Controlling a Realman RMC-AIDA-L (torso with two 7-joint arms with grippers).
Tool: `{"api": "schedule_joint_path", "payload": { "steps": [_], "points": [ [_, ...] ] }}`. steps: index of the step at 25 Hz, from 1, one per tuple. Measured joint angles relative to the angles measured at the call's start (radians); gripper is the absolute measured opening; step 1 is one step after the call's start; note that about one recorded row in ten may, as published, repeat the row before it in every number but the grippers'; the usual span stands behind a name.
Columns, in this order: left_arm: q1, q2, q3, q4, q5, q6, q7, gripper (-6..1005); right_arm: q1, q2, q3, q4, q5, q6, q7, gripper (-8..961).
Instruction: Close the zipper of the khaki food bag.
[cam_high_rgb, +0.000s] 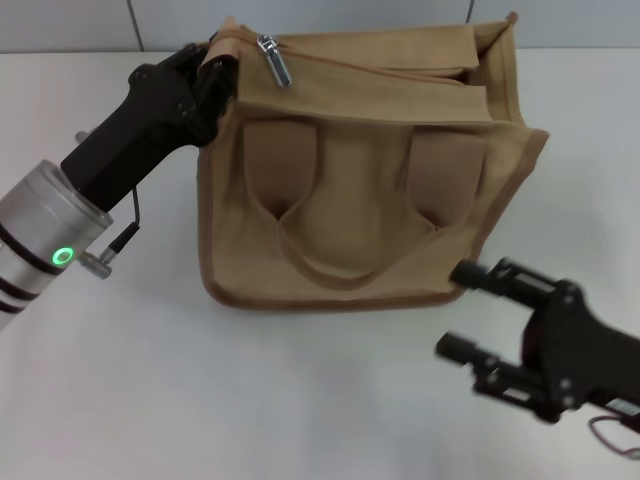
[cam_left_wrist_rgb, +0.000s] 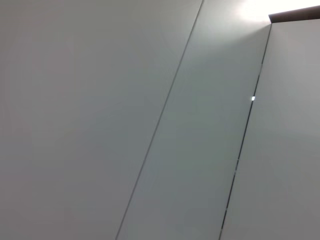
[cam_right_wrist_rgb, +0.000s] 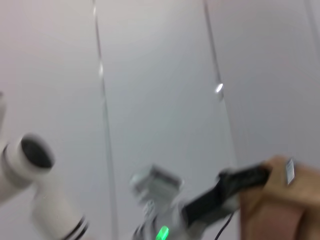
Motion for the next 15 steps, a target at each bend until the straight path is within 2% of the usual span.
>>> {"api": "schedule_joint_path", "payload": {
  "steps": [4, 7, 9, 15],
  "points": [
    [-0.024, 0.000, 0.016, 0.007, 0.001, 0.003, -0.021, 65, 0.007, 0.001, 0.176, -0.008, 0.000, -0.047, 0.144, 683],
    [-0.047, -0.001, 0.023, 0.006, 0.001, 0.005, -0.024, 64, 0.028, 0.000, 0.195, -0.030, 0.000, -0.049, 0.216, 683],
    [-0.054, -0.001, 0.025, 0.003, 0.001, 0.009, -0.025, 64, 0.070, 0.001, 0.200, -0.058, 0.000, -0.035, 0.307, 683],
    [-0.093, -0.002, 0.049, 0.005, 0.000, 0.010, -0.021, 65, 0.127, 0.003, 0.231, -0.050, 0.000, 0.002, 0.390, 682]
  ]
}}
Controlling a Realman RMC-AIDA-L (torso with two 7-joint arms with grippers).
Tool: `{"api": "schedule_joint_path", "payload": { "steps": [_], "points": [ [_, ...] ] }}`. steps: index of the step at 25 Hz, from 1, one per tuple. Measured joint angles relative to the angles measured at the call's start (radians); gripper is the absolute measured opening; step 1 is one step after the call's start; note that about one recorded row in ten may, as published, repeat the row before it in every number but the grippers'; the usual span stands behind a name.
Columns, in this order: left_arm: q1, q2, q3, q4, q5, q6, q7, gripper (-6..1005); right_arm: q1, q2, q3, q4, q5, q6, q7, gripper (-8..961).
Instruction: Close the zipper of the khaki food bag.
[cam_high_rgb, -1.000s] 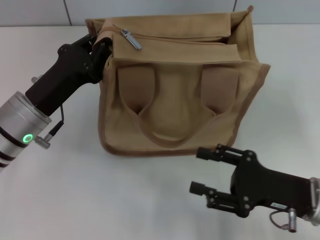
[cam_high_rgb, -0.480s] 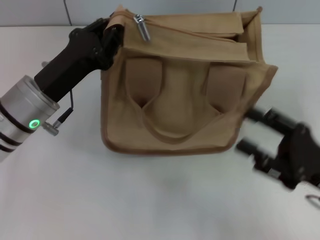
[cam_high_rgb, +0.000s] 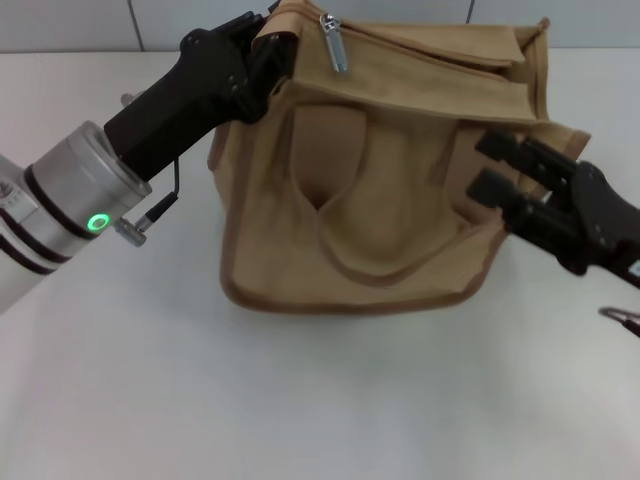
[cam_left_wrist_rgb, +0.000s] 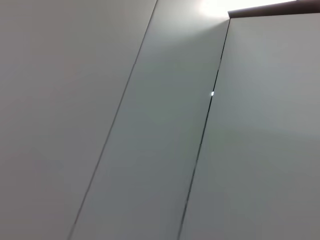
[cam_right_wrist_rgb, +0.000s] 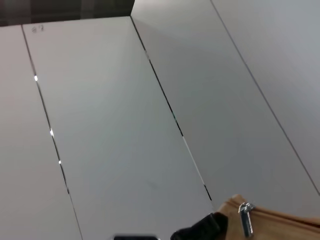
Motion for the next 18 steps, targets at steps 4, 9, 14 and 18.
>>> {"api": "schedule_joint_path", "payload": {
  "steps": [4, 9, 14, 18],
  "points": [
    [-0.014, -0.001, 0.015, -0.003, 0.001, 0.023, -0.012, 65, 0.051, 0.003, 0.024, 0.005, 0.001, 0.016, 0.041, 683],
    [-0.028, -0.001, 0.030, -0.009, 0.001, 0.023, -0.016, 65, 0.112, 0.002, 0.019, 0.006, 0.001, 0.036, 0.079, 684],
    [-0.042, -0.001, 0.031, -0.023, 0.001, 0.019, -0.017, 65, 0.143, 0.002, 0.027, 0.010, 0.002, 0.048, 0.087, 683],
    [-0.056, -0.001, 0.031, -0.033, 0.001, 0.012, -0.016, 64, 0.173, 0.004, 0.026, 0.014, 0.002, 0.064, 0.089, 682]
  ]
}}
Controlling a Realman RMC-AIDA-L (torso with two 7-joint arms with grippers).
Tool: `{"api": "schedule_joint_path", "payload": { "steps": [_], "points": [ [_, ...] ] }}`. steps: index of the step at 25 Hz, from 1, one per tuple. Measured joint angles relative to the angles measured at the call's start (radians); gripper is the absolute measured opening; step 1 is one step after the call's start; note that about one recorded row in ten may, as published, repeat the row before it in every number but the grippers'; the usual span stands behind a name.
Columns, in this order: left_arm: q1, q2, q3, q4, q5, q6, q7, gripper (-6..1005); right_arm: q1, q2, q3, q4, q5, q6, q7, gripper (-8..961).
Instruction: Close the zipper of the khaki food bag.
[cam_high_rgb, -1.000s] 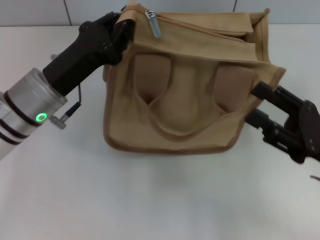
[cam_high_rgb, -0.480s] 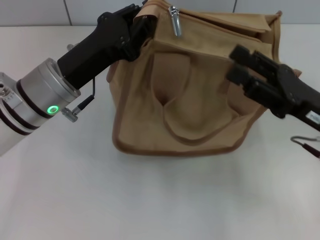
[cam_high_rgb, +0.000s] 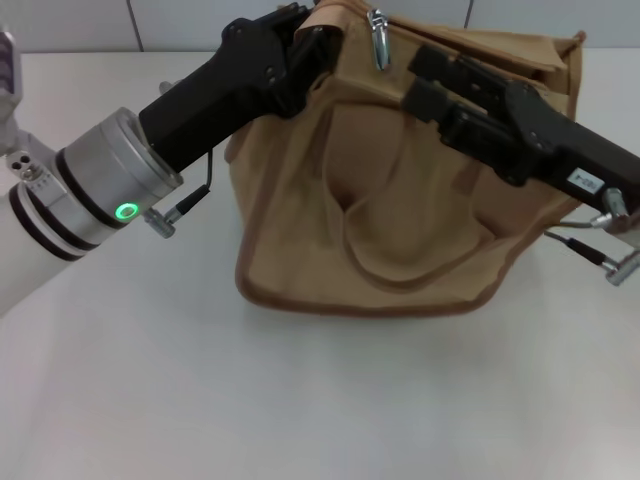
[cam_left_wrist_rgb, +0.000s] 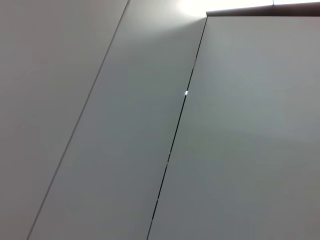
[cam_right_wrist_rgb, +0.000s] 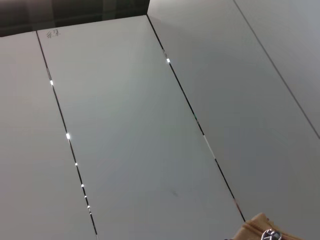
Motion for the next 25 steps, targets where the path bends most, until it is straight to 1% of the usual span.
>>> {"api": "schedule_joint_path", "payload": {
  "steps": [6, 9, 14, 25],
  "points": [
    [-0.017, 0.000, 0.000, -0.011, 0.000, -0.012, 0.004, 64, 0.057, 0.001, -0.007, 0.019, -0.004, 0.046, 0.001, 682],
    [-0.024, 0.000, 0.000, -0.020, -0.001, -0.023, 0.008, 64, 0.071, 0.001, -0.012, 0.025, -0.007, 0.047, -0.001, 682],
    [-0.020, 0.000, 0.000, -0.025, -0.001, -0.028, 0.010, 64, 0.054, 0.001, -0.012, 0.024, 0.022, 0.080, 0.023, 681],
    [-0.021, 0.000, 0.000, -0.026, -0.001, -0.031, 0.012, 63, 0.057, 0.001, -0.018, 0.029, 0.026, 0.084, 0.023, 681]
  ]
}}
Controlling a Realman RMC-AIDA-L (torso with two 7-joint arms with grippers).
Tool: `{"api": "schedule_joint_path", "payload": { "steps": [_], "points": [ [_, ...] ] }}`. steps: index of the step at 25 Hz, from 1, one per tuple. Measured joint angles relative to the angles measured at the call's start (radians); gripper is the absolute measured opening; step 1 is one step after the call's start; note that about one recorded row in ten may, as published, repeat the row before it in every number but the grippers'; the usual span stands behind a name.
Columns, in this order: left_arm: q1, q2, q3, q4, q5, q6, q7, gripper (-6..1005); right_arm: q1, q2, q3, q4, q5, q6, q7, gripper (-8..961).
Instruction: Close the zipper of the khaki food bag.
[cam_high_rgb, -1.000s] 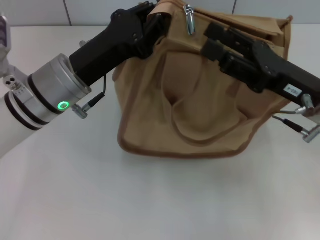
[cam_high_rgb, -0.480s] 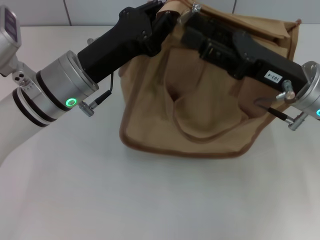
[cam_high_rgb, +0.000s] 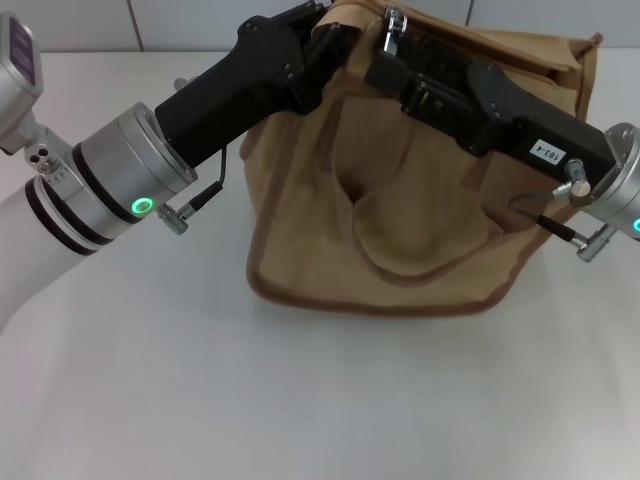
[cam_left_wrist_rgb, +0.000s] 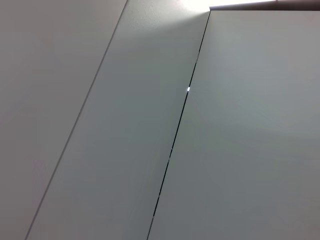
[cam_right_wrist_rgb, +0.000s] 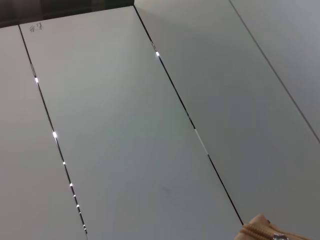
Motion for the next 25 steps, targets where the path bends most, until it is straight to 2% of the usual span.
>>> {"api": "schedule_joint_path", "payload": {
  "steps": [4, 9, 21, 25],
  "points": [
    [0.003, 0.000, 0.000, 0.000, 0.000, 0.003, 0.000, 64, -0.001, 0.000, 0.007, 0.007, 0.002, 0.000, 0.000, 680],
    [0.004, 0.000, 0.000, -0.001, 0.000, 0.005, 0.000, 65, -0.001, 0.000, 0.009, 0.024, 0.009, 0.023, -0.005, 493],
    [0.009, 0.000, -0.002, -0.003, 0.000, 0.008, 0.000, 67, -0.016, 0.001, 0.012, 0.025, 0.018, 0.041, -0.003, 249],
    [0.021, 0.000, -0.008, -0.003, 0.000, 0.016, 0.000, 67, -0.035, -0.002, 0.020, 0.020, 0.026, 0.041, 0.000, 29]
  ]
}}
